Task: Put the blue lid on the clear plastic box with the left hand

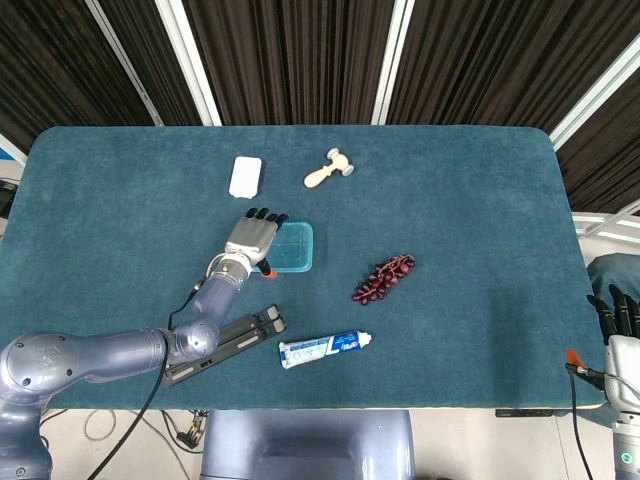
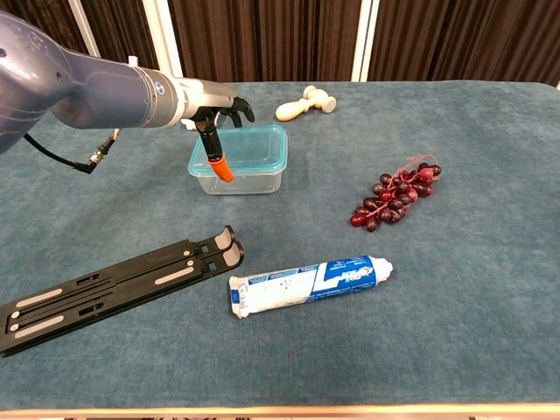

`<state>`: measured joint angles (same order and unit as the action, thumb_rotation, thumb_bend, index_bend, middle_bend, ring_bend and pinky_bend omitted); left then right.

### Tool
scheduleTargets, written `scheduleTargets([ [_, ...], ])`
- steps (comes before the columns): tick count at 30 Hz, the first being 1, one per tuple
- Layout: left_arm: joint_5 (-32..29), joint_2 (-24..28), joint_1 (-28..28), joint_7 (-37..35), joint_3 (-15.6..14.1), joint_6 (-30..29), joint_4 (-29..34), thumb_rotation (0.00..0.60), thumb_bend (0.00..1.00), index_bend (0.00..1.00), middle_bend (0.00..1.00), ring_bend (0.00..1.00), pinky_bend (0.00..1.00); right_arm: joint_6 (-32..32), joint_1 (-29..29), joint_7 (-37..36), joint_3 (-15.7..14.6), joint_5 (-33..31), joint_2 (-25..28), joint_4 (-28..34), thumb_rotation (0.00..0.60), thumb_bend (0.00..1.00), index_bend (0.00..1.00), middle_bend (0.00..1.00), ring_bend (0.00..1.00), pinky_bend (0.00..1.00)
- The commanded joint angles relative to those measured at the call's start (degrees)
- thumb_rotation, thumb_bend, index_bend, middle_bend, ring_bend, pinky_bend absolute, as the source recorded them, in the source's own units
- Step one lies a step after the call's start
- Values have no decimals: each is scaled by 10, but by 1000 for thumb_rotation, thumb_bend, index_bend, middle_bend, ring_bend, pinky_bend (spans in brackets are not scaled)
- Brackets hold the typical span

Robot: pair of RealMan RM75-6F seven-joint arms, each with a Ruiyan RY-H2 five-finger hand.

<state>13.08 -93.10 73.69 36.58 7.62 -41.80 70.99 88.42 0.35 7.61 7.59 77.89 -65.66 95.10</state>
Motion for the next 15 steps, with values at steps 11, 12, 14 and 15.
scheduleTargets([
  [11,-1,7,4,11,-5,0,11,600,208,85,120,0,34,1,0,0,-1,1,0,0,600,291,166,40,21,0],
  [12,-1,7,4,12,-5,-1,12,600,206,83,111,0,34,0,0,0,-1,1,0,0,600,291,166,40,21,0],
  [14,-1,8,5,14,-6,-1,12,600,204,79,98,0,33,0,0,1,-1,1,0,0,600,291,166,40,21,0],
  [15,-1,8,6,16,-7,-1,13,600,193,77,92,0,33,0,0,1,-1,1,0,1,600,291,166,40,21,0],
])
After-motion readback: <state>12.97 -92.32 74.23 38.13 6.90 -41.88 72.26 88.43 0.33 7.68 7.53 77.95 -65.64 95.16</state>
